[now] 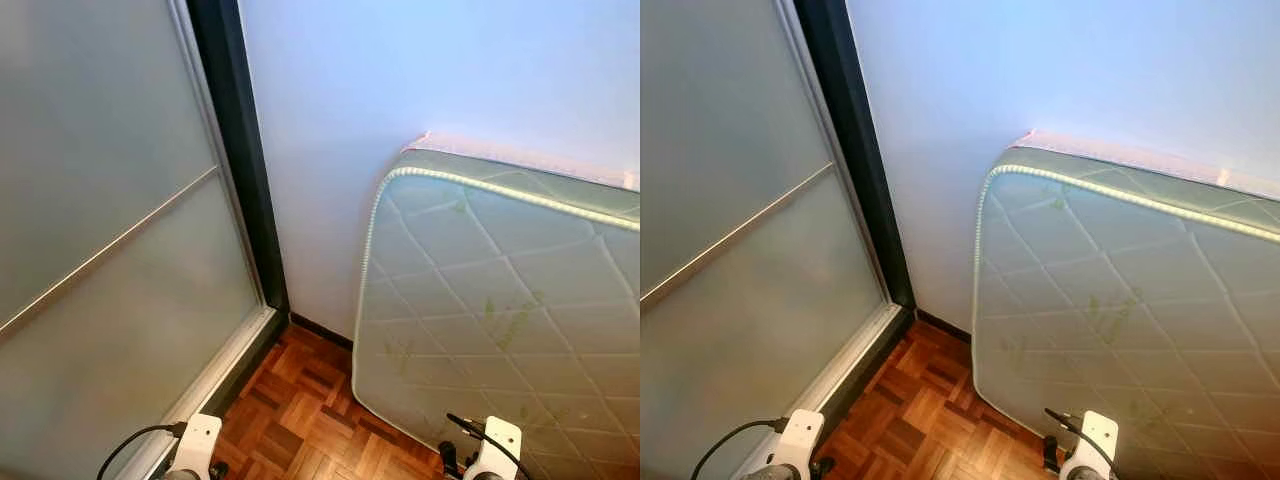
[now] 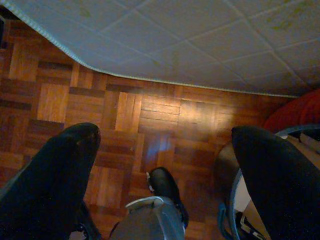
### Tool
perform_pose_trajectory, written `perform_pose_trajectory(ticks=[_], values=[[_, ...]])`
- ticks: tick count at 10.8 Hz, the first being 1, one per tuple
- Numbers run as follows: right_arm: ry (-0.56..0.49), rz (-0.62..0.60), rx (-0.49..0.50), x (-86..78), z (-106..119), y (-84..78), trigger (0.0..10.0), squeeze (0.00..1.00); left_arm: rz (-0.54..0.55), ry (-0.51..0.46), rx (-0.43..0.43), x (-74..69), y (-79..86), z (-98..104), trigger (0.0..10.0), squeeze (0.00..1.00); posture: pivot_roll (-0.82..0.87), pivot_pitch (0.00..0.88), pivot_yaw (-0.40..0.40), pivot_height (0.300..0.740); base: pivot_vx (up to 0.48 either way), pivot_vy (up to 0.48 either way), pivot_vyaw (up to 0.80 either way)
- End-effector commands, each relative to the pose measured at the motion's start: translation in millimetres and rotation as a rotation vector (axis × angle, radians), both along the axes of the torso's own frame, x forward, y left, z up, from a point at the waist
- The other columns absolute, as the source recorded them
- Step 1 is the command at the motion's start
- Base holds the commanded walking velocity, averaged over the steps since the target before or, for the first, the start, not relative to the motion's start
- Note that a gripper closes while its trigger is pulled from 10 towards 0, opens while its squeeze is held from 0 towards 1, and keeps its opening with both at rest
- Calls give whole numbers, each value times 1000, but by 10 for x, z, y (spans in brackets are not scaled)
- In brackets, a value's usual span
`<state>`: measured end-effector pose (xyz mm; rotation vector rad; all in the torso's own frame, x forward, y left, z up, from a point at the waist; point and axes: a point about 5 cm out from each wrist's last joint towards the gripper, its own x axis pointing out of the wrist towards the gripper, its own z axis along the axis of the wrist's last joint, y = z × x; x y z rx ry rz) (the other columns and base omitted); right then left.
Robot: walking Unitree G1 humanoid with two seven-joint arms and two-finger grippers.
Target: Clean up the room
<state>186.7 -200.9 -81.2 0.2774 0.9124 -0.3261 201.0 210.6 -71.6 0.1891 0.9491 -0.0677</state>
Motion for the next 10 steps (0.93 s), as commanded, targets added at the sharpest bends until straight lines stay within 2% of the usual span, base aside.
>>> perform_pose_trajectory(ticks=[1, 2, 4, 6, 8, 10], values=[[2, -6, 7, 8, 0, 20, 10000, 0, 8, 18, 9, -25, 43, -8, 10000, 0, -76, 0, 43, 740, 0, 0, -788], [1, -4, 7, 11, 1, 20, 10000, 0, 5, 14, 8, -19, 41, -4, 10000, 0, -74, 0, 41, 740, 0, 0, -788], [3, 2, 4, 13, 1, 24, 10000, 0, -10, 12, 15, -13, 44, 1, 10000, 0, -73, 0, 41, 740, 0, -397, -788], [-2, 24, -10, 23, 8, 21, 10000, 0, -5, 7, -1, -11, 40, 3, 10000, 0, -76, 0, 49, 740, 0, 0, -788], [-41, -31, -21, 38, 27, 4, 10000, 0, 25, -61, -54, 27, 25, 34, 10000, 0, -78, 0, 51, 740, 0, 0, -788], [-51, -23, -30, 46, 33, 10, 10000, 0, 21, -79, -56, 39, 30, 47, 10000, 0, -69, 0, 51, 740, 0, 0, -788]])
